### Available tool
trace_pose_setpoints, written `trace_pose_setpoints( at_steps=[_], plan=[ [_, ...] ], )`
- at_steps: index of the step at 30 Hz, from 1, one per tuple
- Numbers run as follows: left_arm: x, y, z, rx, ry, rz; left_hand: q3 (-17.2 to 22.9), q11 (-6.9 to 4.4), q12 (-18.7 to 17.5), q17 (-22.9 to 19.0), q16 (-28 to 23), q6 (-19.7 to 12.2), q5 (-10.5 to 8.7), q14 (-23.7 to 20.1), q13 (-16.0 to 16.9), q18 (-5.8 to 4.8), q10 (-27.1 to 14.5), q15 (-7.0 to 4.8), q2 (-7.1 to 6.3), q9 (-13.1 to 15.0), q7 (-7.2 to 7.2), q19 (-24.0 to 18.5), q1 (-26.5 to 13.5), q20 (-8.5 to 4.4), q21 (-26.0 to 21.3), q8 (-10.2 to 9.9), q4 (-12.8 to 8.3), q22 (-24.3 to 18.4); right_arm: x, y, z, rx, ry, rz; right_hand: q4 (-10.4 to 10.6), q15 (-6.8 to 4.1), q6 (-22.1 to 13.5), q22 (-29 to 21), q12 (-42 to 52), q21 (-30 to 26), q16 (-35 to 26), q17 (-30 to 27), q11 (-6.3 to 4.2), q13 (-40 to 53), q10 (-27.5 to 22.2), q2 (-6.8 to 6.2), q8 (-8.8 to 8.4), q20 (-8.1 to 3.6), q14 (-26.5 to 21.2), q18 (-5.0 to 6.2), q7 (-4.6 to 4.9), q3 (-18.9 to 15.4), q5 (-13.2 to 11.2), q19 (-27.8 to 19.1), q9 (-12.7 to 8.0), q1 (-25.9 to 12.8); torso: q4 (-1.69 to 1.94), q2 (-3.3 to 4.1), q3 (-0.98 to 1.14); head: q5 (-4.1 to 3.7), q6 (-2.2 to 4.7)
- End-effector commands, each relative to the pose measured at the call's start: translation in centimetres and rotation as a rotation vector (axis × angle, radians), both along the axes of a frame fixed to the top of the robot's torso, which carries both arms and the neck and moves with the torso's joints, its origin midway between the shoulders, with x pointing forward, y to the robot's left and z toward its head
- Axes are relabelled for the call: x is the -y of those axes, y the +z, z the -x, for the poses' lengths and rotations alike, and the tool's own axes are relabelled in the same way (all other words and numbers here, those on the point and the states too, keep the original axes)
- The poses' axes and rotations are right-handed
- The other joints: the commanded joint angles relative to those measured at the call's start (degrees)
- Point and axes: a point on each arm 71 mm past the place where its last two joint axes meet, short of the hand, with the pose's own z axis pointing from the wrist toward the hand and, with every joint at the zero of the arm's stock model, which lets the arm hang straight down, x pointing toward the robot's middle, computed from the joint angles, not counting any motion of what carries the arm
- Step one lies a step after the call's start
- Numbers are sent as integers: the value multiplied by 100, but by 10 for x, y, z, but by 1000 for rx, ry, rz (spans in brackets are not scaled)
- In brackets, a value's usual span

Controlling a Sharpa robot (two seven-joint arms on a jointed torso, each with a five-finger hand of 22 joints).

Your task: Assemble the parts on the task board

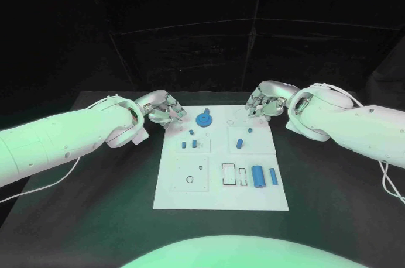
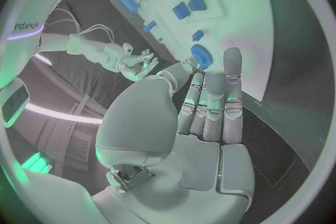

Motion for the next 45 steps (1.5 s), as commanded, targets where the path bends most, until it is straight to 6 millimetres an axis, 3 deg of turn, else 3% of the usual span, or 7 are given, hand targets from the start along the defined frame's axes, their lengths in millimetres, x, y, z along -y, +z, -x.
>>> trace_pose_setpoints(
  at_steps=[1, 5, 11, 25, 31, 36, 45],
  plan=[
    [-6, 15, 0, -20, 70, 415, 2, -4, 77, -184, -163, 67, 16, -166, -4, 113, -32, 7, 77, 1, 4, -108, 18, 10, -111, 53, 3, -73, -1, -7, 4, 94, 13, 186, 14, -36, 49, 178, -10, 259, 778, 667, -3, -77, -40, -98, -24, -4, 241, 1, 4, 99, -53, 35, -8, -19, 3, 2, -6, -8, 24],
    [-14, 17, 3, -81, 169, 635, 56, -76, 325, -242, -201, 263, 65, -185, 58, 126, 327, -51, 195, 37, -40, -123, 106, -23, -146, 188, -28, -107, -2, -17, 10, 95, 23, 220, 59, 0, 21, 571, -75, 672, 1352, 1169, 32, -184, -139, -138, -71, 13, 210, -43, 43, 235, -91, -36, -17, -57, 12, 10, -10, -81, 93],
    [-18, 19, 8, -120, 207, 758, 58, -119, 428, -279, -212, 298, 81, -173, 68, 121, 477, -76, 197, 36, -65, -115, 75, -58, -148, 238, -36, -116, -3, -26, 16, 77, 40, 240, 105, 40, -60, 1257, -127, 1323, 1931, 1669, 71, -227, -260, -232, -78, 45, 190, -110, 78, 394, -167, -95, -18, -122, 6, 8, -12, -94, 94],
    [-16, 19, 13, -147, 197, 804, 47, -126, 450, -294, -219, 304, 82, -178, 65, 118, 503, -78, 196, 34, -69, -121, 42, -61, -160, 253, -25, -126, -8, -36, 20, 50, 54, 245, 116, 71, -104, 2134, -103, 2155, 2504, 2117, 92, -225, -312, -340, -66, 115, 135, -148, 105, 727, -185, -235, -12, -203, -2, 14, -2, -99, 63],
    [-16, 19, 12, -151, 198, 804, 47, -127, 453, -296, -220, 305, 83, -180, 65, 118, 505, -79, 196, 34, -69, -123, 41, -62, -162, 255, -25, -127, -11, -39, 21, 37, 63, 242, 98, 55, -11, 2748, -63, 2667, 2834, 2414, 59, -223, -221, -332, -50, 126, 178, -205, 76, 941, -235, -179, -3, -190, -4, 12, 0, -101, 45],
    [-17, 19, 12, -155, 199, 802, 47, -128, 454, -298, -222, 306, 83, -182, 64, 118, 506, -79, 196, 33, -70, -124, 41, -62, -164, 257, -27, -128, -13, -39, 21, 33, 68, 230, 78, 51, 39, 2863, -59, 2791, 2896, 2439, 47, -225, -188, -320, -51, 134, 156, -203, 63, 1145, -291, -234, -3, -178, 0, 10, -1, -102, 39],
    [-18, 18, 11, -150, 216, 794, 53, -124, 449, -310, -230, 291, 87, -192, 53, 119, 483, -83, 189, 28, -67, -131, 51, -68, -172, 258, -46, -135, -15, -41, 22, 10, 69, 229, -57, -22, 303, 3562, 87, 3363, 3177, 2665, -58, -191, 170, -287, -7, 96, 169, -275, -15, 1682, -432, -202, 19, -197, -2, 9, -2, -105, 30]
  ],
)
